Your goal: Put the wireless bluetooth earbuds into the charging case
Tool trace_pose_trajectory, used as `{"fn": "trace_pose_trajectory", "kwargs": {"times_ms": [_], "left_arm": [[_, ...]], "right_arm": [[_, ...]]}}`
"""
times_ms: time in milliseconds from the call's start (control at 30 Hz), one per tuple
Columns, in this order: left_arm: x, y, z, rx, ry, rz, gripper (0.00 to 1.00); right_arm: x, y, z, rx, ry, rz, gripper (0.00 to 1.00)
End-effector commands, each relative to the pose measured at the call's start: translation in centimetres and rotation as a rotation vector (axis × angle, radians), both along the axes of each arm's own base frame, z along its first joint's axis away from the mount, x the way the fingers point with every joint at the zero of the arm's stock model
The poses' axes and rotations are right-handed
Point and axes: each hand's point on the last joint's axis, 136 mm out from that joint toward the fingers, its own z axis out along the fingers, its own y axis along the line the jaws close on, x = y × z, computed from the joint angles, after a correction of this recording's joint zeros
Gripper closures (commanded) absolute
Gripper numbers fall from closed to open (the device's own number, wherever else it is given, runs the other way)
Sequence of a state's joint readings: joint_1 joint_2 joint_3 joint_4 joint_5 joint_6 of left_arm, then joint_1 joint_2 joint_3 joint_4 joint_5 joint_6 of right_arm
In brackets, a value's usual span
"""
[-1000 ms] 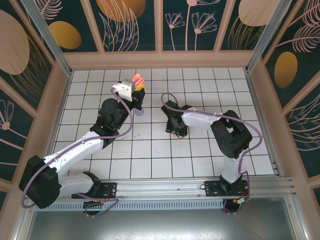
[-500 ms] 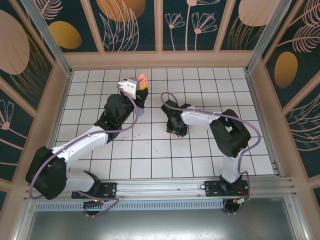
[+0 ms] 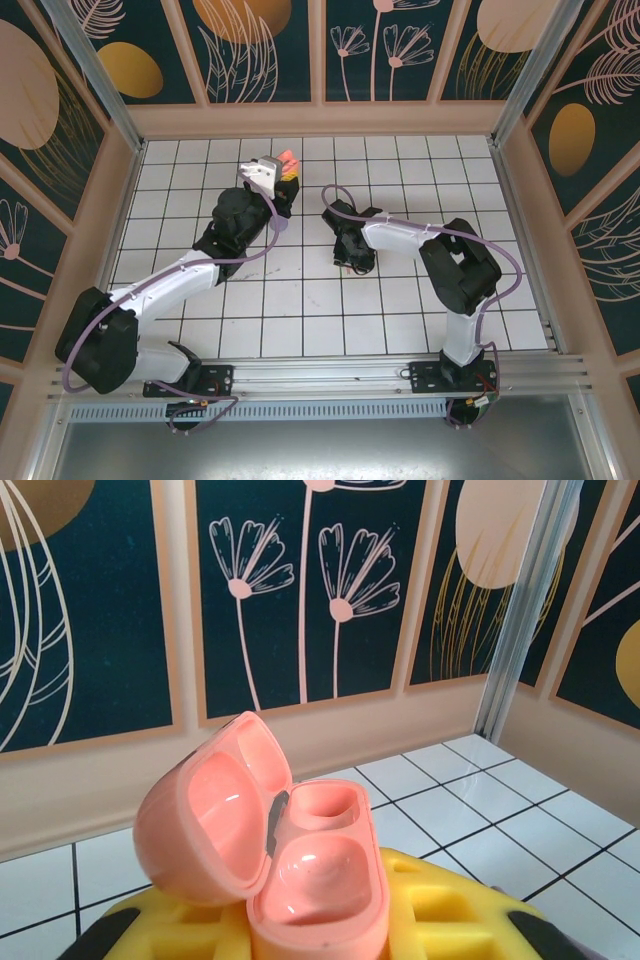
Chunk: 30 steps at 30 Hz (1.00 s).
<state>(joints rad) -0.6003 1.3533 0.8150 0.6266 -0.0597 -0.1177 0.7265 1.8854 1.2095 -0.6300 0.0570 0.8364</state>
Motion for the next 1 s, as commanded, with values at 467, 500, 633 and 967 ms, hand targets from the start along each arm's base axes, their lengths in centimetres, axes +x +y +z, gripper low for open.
{"fn": "trace_pose_trajectory", "kwargs": {"times_ms": [467, 500, 633, 967], "left_arm": [[0.3, -0.4, 1.5, -0.059, -0.033, -0.023, 1.0], [0.4, -0.4, 1.6, -0.058, -0.034, -0.021, 1.0], [0.3, -0.4, 1.4, -0.056, -0.03, -0.02, 1.0], [0.2, -0.1, 1.3, -0.065, -0.039, -0.011, 1.0]], "right_arm": [[-1.9, -0.6, -0.4, -0.038, 0.047, 0.009, 0.63], [-1.9, -0.6, -0.5, -0.04, 0.049, 0.008, 0.63], [-2.0, -0.6, -1.1, -0.045, 0.058, 0.011, 0.65], [-1.6, -0.3, -0.5, -0.013, 0.021, 0.007, 0.73]]}}
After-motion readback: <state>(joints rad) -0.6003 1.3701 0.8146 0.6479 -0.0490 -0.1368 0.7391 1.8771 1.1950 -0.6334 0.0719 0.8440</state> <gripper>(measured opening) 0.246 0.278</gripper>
